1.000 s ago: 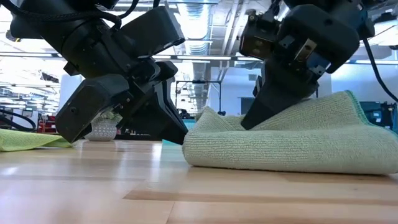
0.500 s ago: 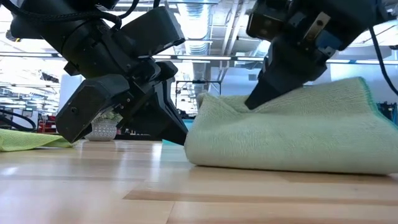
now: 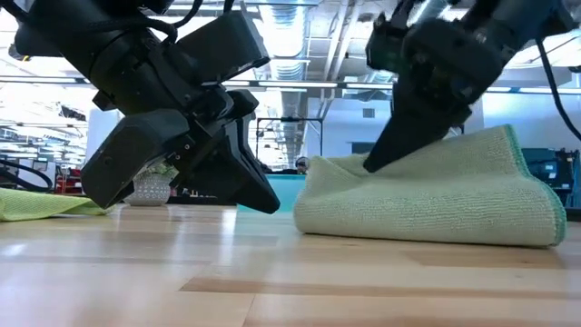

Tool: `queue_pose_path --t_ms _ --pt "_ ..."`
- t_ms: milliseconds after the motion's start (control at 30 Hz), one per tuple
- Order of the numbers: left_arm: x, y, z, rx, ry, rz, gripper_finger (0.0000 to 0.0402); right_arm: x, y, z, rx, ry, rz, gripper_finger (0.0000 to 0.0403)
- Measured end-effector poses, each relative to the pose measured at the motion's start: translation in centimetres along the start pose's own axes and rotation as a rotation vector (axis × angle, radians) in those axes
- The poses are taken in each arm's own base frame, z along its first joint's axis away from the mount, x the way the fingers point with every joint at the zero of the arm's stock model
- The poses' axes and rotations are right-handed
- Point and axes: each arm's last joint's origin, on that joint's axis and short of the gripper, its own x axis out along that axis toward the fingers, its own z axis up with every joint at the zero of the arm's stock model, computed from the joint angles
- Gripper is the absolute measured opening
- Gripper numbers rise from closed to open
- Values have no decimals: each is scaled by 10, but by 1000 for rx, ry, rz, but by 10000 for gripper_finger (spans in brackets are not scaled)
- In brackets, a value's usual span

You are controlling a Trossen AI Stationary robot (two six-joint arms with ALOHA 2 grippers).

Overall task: Fold microfiber towels
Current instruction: Fold the green towel

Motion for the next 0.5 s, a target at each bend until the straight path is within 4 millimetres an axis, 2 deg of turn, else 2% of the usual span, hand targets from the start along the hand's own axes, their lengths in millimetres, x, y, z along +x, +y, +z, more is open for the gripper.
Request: queue_pose_path --t_ms 133,233,333,500 --pt "-6 7 -12 48 109 228 0 -10 15 -2 -72 -32 75 20" --pt "-17 15 -12 27 125 334 0 -16 30 -8 -175 -37 167 18" --pt "-22 16 -4 -18 87 283 0 -23 45 -13 -247 -62 237 25" --pt "-13 5 17 -31 -97 34 0 -31 59 -17 -297 -109 296 30"
